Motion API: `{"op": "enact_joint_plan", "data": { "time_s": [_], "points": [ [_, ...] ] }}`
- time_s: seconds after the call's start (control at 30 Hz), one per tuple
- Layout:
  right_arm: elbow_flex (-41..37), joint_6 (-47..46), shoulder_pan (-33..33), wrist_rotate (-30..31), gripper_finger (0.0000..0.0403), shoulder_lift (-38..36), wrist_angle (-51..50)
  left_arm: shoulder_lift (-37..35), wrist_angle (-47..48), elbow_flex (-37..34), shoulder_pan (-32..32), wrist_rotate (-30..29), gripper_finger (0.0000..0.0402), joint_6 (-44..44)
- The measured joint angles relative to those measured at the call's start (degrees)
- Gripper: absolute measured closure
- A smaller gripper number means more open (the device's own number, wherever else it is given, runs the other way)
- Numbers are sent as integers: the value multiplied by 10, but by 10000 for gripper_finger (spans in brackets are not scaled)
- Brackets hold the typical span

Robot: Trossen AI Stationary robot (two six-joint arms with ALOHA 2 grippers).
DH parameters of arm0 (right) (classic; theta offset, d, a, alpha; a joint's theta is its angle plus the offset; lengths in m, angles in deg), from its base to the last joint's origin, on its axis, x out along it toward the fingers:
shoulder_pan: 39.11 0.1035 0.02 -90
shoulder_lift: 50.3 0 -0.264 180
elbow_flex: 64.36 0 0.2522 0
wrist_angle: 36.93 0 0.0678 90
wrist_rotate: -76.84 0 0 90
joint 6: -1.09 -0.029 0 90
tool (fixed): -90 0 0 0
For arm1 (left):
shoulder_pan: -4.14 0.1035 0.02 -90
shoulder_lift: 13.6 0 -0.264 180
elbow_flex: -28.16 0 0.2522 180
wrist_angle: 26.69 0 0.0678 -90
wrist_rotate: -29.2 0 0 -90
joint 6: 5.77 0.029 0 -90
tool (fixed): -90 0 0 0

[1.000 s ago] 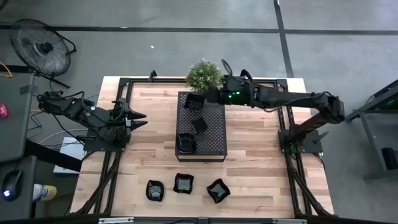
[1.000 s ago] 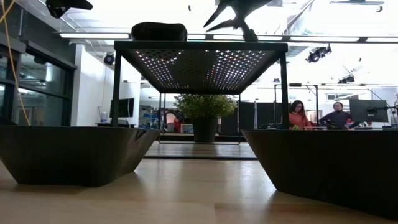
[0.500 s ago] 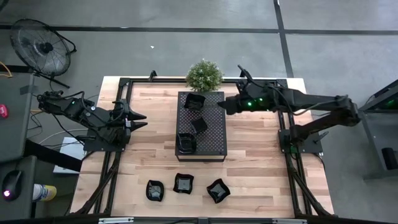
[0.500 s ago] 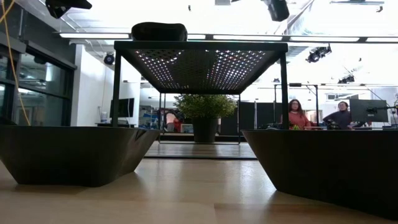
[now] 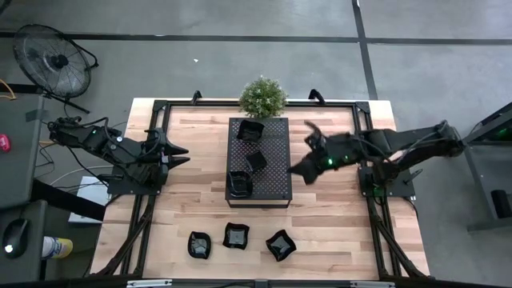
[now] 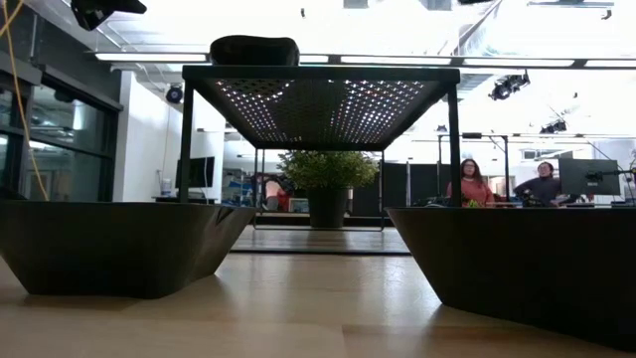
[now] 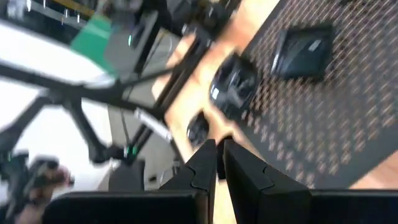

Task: Pick & Place Mini shaped plates
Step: Stack the distorted square plate on top of the distorted square plates on the shelf

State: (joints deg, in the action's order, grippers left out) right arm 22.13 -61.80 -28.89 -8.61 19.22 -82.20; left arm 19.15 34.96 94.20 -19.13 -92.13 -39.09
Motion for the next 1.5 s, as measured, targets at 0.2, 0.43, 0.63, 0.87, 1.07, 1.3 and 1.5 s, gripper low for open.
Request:
{"op": "enact_joint_plan", "data": {
  "time_s": [0.2,0.43,0.63,0.87,1.07,1.3,1.5],
  "points": [
    [0,-9,88,6,375,0,-10,0,-3,0,0,6,268,-10],
    [0,-61,178,22,375,5,-30,0,-3,0,0,15,268,-32],
    [0,-76,236,34,362,36,-77,0,-2,0,0,38,268,-35],
    [0,-112,269,14,316,100,-81,0,-3,0,0,39,268,-47],
    [0,-178,285,8,287,157,-75,0,-2,0,0,40,268,-47],
    [0,-208,290,-23,284,243,-28,0,3,0,0,39,268,-45],
    [0,-237,284,-26,283,299,-17,0,3,0,0,38,268,-45]
  ]
}}
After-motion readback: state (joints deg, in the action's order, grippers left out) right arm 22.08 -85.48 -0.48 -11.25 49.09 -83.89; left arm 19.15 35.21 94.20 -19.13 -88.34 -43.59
